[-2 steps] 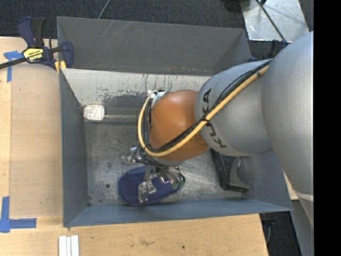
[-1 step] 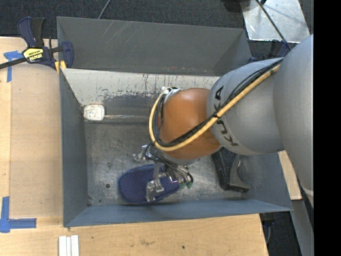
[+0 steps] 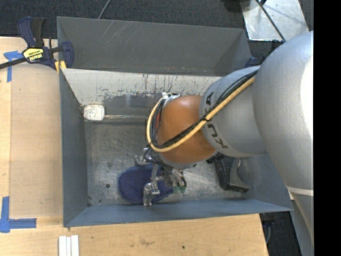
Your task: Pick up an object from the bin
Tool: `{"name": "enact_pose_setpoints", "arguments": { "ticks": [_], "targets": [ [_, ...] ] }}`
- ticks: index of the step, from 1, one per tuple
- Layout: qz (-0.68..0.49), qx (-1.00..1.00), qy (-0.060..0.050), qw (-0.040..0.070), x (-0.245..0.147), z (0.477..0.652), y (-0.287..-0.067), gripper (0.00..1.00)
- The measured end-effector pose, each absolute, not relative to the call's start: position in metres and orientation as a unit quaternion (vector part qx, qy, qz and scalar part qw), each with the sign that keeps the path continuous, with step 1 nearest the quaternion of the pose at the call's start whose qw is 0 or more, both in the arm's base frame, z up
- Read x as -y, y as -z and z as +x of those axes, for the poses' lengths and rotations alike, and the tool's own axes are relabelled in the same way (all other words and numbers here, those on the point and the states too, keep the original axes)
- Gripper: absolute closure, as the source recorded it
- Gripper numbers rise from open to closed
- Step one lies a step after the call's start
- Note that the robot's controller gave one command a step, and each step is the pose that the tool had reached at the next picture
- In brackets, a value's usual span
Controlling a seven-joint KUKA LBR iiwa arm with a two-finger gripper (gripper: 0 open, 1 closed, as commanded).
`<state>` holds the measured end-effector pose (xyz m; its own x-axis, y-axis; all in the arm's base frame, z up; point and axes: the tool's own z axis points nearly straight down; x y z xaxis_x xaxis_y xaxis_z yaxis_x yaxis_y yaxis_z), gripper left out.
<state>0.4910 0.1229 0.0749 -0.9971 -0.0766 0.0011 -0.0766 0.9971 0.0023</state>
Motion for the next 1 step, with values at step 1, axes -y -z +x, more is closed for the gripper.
{"name": "enact_pose_setpoints", "arguments": {
  "ticks": [1],
  "targets": [
    [0.039,0.999,0.001,0.001,-0.1236,0.4913,-0.0774,0.00]
  ]
}}
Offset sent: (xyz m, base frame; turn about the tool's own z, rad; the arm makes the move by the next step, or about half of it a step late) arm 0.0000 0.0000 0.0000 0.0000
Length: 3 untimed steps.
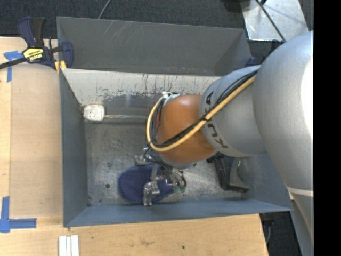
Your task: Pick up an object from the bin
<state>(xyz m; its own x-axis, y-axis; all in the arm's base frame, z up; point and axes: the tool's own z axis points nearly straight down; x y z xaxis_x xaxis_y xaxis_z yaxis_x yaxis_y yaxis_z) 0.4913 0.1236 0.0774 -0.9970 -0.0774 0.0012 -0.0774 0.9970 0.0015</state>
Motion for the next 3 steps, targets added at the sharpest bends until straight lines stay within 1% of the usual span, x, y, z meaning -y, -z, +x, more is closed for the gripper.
{"name": "enact_pose_setpoints", "arguments": {
  "ticks": [1,2,3],
  "targets": [
    [0.038,0.999,0.001,0.000,-0.124,0.492,-0.078,1.00],
    [0.038,0.999,0.001,-0.003,-0.124,0.494,-0.121,1.00],
    [0.037,0.999,0.001,-0.002,-0.123,0.494,-0.124,1.00]
  ]
}}
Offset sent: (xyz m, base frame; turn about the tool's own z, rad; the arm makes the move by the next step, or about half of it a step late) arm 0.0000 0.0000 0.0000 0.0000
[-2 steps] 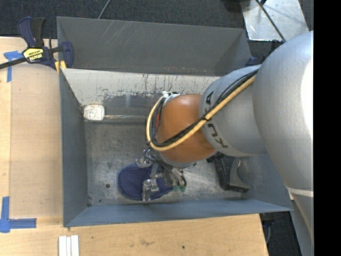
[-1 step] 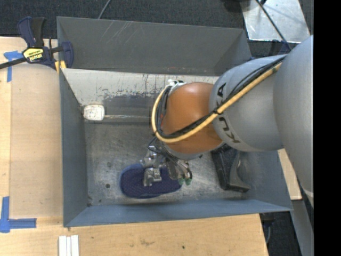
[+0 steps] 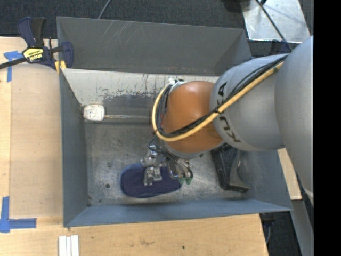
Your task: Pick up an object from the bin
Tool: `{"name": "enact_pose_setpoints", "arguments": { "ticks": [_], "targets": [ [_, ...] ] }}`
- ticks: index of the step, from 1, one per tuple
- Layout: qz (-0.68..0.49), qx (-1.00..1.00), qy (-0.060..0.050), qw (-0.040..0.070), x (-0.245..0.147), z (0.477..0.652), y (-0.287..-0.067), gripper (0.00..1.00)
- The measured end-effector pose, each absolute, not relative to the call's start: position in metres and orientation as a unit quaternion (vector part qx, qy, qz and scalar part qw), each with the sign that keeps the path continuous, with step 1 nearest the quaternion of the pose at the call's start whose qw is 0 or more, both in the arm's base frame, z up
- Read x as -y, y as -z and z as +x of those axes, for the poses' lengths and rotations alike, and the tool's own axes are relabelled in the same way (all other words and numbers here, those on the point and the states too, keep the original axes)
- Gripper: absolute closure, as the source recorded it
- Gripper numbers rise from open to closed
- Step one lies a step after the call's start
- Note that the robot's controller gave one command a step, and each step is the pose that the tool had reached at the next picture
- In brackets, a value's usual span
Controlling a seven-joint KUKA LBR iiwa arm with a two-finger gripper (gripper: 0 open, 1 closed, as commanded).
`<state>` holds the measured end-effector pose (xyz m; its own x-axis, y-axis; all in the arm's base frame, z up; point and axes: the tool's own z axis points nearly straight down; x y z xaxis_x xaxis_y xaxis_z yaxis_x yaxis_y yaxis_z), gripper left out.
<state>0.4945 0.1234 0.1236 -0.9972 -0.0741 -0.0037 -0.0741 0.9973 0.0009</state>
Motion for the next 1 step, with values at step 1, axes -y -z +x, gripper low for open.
{"name": "enact_pose_setpoints", "arguments": {
  "ticks": [1],
  "targets": [
    [-0.036,-0.999,-0.001,0.005,-0.1233,0.4969,-0.2019,1.00]
  ]
}}
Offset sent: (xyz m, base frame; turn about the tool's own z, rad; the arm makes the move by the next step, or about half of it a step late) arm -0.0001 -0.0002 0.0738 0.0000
